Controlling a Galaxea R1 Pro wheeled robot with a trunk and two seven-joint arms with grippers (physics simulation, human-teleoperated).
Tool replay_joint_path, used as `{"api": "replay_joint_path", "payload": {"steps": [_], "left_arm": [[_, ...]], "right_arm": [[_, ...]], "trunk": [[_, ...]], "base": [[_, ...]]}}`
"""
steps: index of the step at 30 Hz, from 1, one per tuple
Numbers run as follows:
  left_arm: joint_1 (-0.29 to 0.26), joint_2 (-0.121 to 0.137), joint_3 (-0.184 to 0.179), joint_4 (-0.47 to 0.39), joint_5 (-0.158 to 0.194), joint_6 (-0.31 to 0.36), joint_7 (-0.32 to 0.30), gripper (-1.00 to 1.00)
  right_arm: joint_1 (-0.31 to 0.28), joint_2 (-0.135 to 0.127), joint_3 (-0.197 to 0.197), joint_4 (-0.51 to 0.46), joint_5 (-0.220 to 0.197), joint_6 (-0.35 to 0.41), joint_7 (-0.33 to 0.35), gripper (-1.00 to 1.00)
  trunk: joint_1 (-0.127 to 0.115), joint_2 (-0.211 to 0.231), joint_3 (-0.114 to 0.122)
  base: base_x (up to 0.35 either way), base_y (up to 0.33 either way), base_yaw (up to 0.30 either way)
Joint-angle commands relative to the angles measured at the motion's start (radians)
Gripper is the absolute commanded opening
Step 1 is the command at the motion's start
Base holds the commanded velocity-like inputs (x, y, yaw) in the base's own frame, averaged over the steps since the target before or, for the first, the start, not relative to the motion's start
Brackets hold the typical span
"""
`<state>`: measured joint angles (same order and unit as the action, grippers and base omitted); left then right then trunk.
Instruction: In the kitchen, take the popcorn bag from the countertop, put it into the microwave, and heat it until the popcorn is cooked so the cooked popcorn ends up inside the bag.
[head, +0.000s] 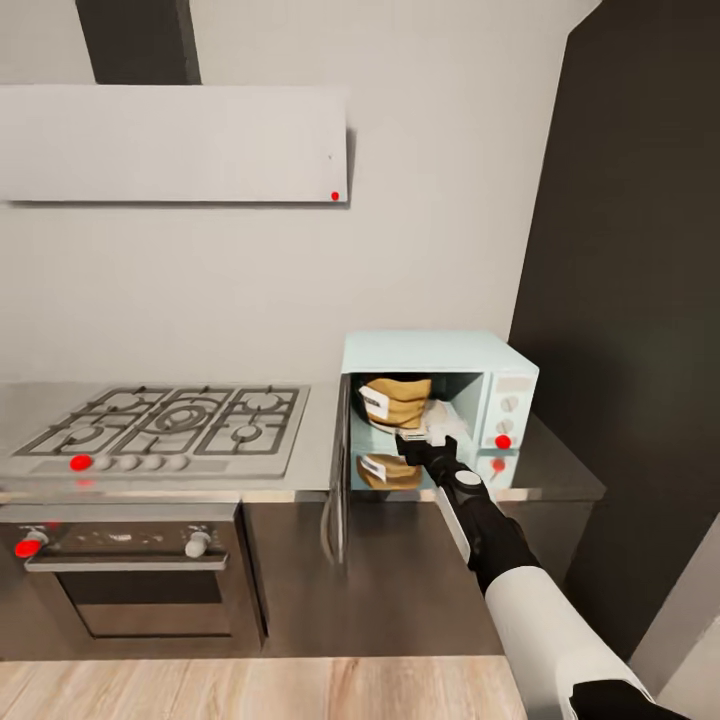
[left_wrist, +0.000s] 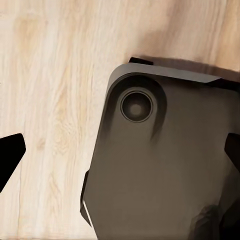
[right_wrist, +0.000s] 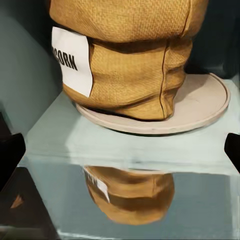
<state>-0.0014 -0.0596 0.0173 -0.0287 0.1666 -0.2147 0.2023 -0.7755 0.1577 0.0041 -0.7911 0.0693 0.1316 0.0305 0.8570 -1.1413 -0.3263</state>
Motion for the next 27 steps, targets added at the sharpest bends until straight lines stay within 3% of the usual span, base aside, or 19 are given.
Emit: {"api": "replay_joint_path", "payload": {"steps": [1, 13, 14, 16, 17, 18, 21, 22, 25, 27], "left_arm": [[0.0, 0.0, 0.001, 0.0, 0.005, -0.003, 0.001, 1.0], [0.0, -0.002, 0.001, 0.0, 0.004, -0.003, 0.0, 1.0], [0.0, -0.002, 0.001, 0.0, 0.004, -0.003, 0.0, 1.0], [0.0, -0.002, 0.002, -0.001, 0.004, -0.003, 0.0, 1.0], [0.0, -0.002, 0.002, -0.001, 0.003, -0.003, 0.0, 1.0], [0.0, -0.002, 0.003, -0.002, 0.003, -0.003, 0.0, 1.0], [0.0, -0.001, 0.003, -0.002, 0.002, -0.003, 0.0, 1.0], [0.0, -0.001, 0.003, -0.002, 0.002, -0.002, 0.0, 1.0], [0.0, 0.0, 0.003, -0.002, 0.003, -0.002, 0.0, 1.0], [0.0, 0.001, 0.002, -0.002, 0.005, -0.002, -0.001, 1.0]], "right_arm": [[0.0, 0.0, -0.001, -0.002, 0.007, 0.013, 0.003, 1.0], [0.0, -0.004, -0.005, 0.009, -0.002, 0.025, 0.009, 1.0], [0.0, -0.013, -0.006, 0.009, -0.004, 0.033, 0.009, 1.0], [0.0, -0.08, -0.007, 0.013, -0.012, 0.077, 0.011, 1.0], [0.001, -0.1, -0.007, 0.016, -0.014, 0.088, 0.012, 1.0], [0.001, -0.13, -0.008, 0.045, -0.014, 0.1, 0.011, 1.0], [0.001, -0.17, -0.009, 0.144, -0.013, 0.101, 0.01, 1.0], [0.001, -0.191, -0.009, 0.233, -0.013, 0.096, 0.011, 1.0], [0.001, -0.205, -0.009, 0.435, -0.01, 0.088, 0.007, 1.0], [0.001, -0.218, -0.009, 0.64, -0.01, 0.023, 0.006, 1.0]], "trunk": [[-0.001, -0.001, -0.001], [-0.001, -0.001, -0.001], [-0.001, -0.001, -0.001], [-0.001, -0.001, -0.001], [-0.001, -0.001, -0.001], [-0.001, -0.001, -0.001], [-0.001, -0.001, -0.001], [-0.001, -0.001, -0.001], [-0.001, -0.001, -0.001], [-0.001, -0.001, -0.001]], "base": [[-0.34, 0.0, 0.0], [-0.339, 0.0, 0.0], [-0.339, 0.0, 0.0], [-0.339, 0.0, 0.0], [-0.339, 0.0, 0.0], [-0.339, 0.0, 0.0], [-0.338, -0.012, 0.0], [-0.26, -0.058, 0.0], [-0.089, -0.02, 0.0], [-0.014, -0.003, 0.0]]}}
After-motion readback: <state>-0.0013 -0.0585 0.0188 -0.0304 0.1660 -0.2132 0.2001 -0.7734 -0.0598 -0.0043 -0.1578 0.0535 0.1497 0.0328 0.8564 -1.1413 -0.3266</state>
